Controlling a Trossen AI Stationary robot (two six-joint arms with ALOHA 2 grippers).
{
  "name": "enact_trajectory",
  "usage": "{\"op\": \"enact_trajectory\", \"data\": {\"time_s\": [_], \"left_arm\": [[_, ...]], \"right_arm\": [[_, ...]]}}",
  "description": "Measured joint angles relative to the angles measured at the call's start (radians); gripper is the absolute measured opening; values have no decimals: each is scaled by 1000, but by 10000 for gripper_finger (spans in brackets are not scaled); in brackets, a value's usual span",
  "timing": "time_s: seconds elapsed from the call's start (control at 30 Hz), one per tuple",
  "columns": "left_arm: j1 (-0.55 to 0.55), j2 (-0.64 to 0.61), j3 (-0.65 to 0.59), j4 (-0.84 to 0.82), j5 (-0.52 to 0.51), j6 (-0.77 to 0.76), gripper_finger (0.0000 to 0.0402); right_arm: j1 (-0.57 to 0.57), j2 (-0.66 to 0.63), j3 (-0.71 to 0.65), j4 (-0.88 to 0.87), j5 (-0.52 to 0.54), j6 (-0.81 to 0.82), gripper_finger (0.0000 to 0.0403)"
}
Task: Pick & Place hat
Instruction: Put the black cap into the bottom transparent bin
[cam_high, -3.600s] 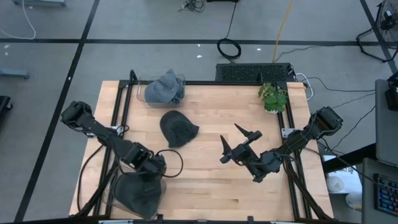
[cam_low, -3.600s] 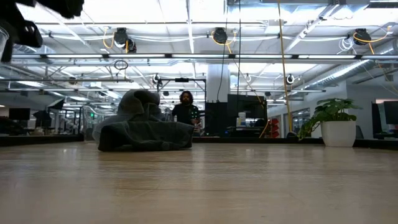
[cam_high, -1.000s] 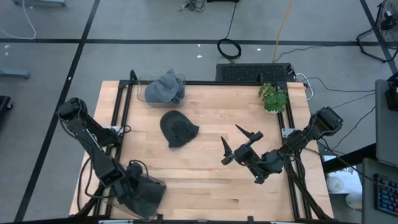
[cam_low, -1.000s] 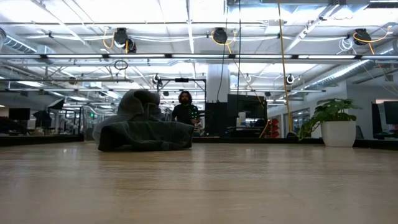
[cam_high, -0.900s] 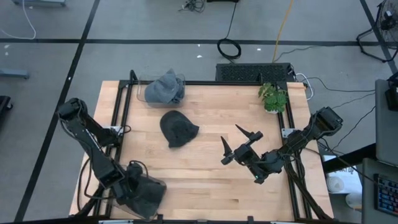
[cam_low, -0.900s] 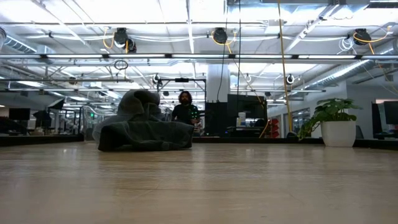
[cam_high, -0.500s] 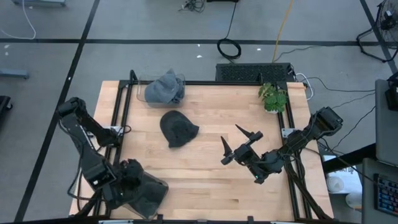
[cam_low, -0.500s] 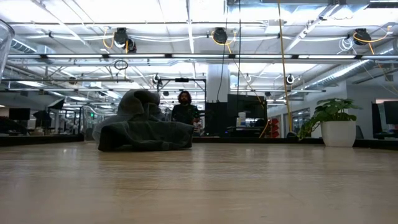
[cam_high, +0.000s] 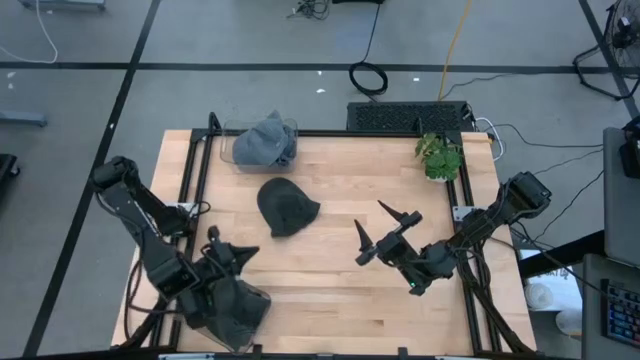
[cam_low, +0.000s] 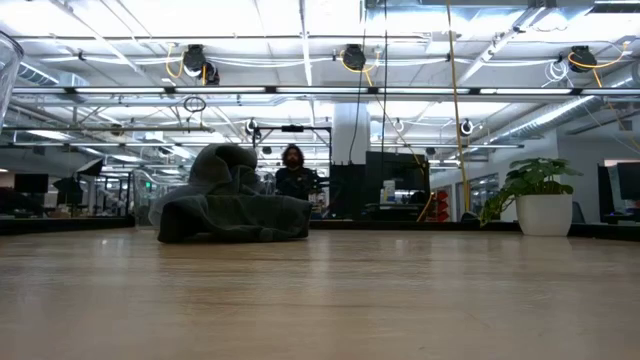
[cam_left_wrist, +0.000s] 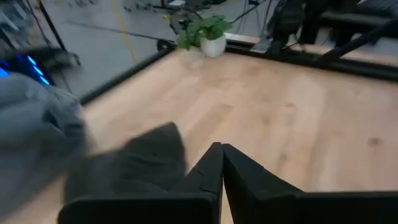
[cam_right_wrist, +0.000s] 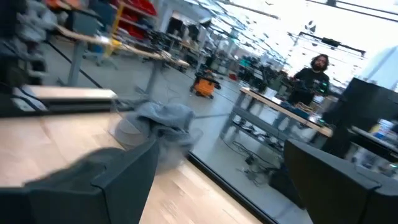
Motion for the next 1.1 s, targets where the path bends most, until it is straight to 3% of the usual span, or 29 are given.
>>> {"op": "enact_trajectory", "data": {"time_s": [0.13, 0.23, 0.33, 0.4, 0.5, 0.6, 0.67, 0.87, 1.1], "left_arm": [[33, -9, -1, 11, -18, 96, 18], [36, -49, -1, 11, -11, 120, 18], [47, -114, -1, 23, 141, 211, 9], [70, -164, -1, 82, 254, 304, 4], [110, -229, -1, 247, 442, 567, 11], [161, -281, 0, 407, 652, 873, 18], [200, -315, 0, 431, 752, 995, 16], [334, -449, -42, 345, 788, 1084, 5], [497, -672, -292, 516, 913, 1094, 24]], "right_arm": [[-1, 0, 0, -101, -143, 130, 336], [-25, 0, 0, -254, -354, 295, 336], [-78, 0, 0, -371, -569, 438, 336], [-120, 0, 0, -421, -624, 514, 336], [-191, 0, 0, -546, -691, 621, 336], [-267, 0, -1, -654, -866, 740, 336], [-317, 0, 0, -700, -974, 823, 336], [-414, 0, 0, -842, -1023, 1005, 336], [-492, 131, -1, -821, -1164, 1114, 336]]}}
